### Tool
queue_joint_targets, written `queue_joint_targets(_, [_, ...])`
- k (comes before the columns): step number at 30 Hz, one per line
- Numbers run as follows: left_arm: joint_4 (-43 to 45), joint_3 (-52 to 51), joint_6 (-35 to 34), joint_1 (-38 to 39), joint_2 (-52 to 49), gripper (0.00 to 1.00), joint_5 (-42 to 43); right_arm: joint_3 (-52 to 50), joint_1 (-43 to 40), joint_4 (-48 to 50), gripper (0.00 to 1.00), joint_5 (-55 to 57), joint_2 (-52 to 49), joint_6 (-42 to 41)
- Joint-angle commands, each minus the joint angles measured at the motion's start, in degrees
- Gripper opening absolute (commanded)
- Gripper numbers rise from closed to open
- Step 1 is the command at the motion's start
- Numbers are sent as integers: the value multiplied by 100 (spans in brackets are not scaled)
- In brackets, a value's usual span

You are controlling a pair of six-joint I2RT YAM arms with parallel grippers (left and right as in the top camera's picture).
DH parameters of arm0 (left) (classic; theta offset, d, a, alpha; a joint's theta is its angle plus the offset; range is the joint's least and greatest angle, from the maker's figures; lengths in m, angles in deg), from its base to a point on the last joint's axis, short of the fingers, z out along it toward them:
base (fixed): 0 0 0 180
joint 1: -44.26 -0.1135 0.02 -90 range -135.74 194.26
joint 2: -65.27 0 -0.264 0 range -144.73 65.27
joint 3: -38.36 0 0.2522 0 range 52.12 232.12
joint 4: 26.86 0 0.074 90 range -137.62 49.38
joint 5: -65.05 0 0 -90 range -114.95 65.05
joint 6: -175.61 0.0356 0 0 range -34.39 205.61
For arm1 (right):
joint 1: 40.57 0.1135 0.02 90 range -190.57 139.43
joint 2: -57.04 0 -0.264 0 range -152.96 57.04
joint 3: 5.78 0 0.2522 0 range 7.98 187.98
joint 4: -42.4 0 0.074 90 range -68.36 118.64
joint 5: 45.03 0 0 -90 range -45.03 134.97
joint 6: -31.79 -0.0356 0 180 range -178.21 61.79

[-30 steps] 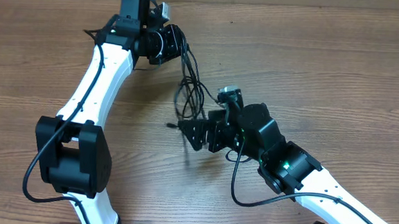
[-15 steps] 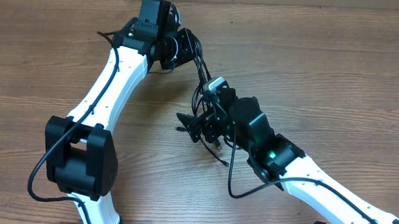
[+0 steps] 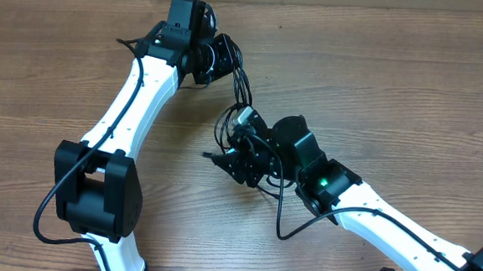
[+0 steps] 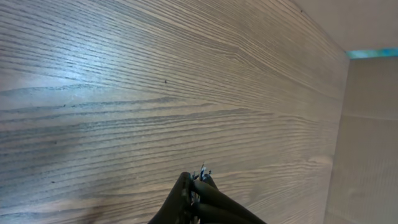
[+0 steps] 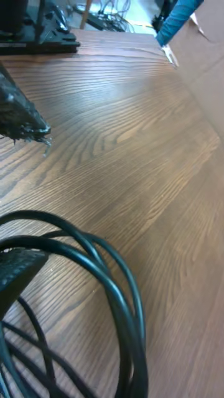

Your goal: Untangle cables

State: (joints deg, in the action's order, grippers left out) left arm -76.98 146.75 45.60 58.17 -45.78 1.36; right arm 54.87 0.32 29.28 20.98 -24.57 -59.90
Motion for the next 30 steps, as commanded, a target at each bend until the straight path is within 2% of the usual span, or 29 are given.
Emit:
queue_joint_targets(1, [13,24,-229,83,-22,4,149,46,-20,181,56,-138,-297,4])
queue_joint_targets(4, [13,24,-291,105,-22,4,363,46,-26,411,57,-114,-503,-52])
queue_joint_targets(12, [-109,24,-734,262,-22,4,402,46,-59,918,70,634,-688,-422])
queue_joint_targets(13, [-109,24,-852,284,-22,4,402,46,-59,966,67,629,-695,-428])
queue_joint_targets(14, [-101,24,-955,310,-22,4,402,46,-59,988,58,636,-706,-428])
queue_joint_targets(18, [57,24,-1060,337,-22,4,398,44,-59,844,17,428,-708,-428])
queue_joint_targets(19, [109,26,-1056,323,-22,4,391,44,-59,785,4,310,-708,-428])
queue_joint_targets(23, [321,81,-595,17,-4,4,393,46,-122,269,4,254,-649,-450])
queue_joint_targets(26, [278,184,-323,-398,55,4,400,44,-361,-525,4,374,-516,-514])
queue_joint_targets(30, [55,306,-326,-1274,221,4,448,44,-1163,-2039,4,1628,-323,-1270])
